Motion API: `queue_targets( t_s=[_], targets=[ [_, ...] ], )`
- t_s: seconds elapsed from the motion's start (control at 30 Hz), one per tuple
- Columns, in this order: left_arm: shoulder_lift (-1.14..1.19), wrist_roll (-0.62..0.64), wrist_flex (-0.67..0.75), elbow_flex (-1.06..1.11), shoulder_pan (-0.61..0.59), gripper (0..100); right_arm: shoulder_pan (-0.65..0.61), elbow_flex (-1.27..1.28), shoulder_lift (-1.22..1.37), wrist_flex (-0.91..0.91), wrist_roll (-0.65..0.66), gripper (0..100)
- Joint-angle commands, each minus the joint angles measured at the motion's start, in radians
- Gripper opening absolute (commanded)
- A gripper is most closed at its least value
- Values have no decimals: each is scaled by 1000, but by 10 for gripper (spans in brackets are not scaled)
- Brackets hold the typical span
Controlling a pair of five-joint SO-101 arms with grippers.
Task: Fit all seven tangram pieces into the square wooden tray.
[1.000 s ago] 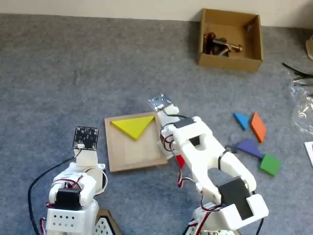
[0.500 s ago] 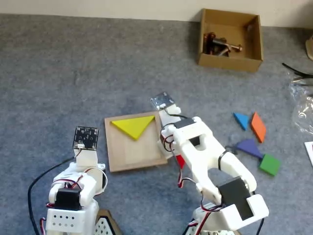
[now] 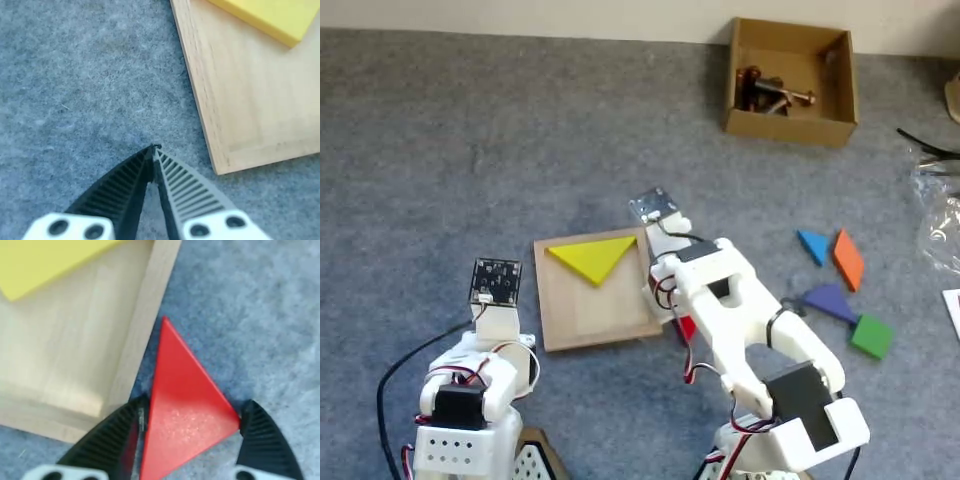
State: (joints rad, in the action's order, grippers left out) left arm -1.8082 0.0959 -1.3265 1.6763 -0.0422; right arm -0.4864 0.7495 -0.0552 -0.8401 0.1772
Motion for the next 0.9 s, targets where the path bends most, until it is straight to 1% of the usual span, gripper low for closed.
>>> queue_targets(
  t_s=[0.0,0.87],
  targets=[
    [-7,8,2,19,15,5,-4,21,-4,8,-8,238],
    [-7,8,2,19,15,5,-5,61,-4,5,-2,238]
  ],
)
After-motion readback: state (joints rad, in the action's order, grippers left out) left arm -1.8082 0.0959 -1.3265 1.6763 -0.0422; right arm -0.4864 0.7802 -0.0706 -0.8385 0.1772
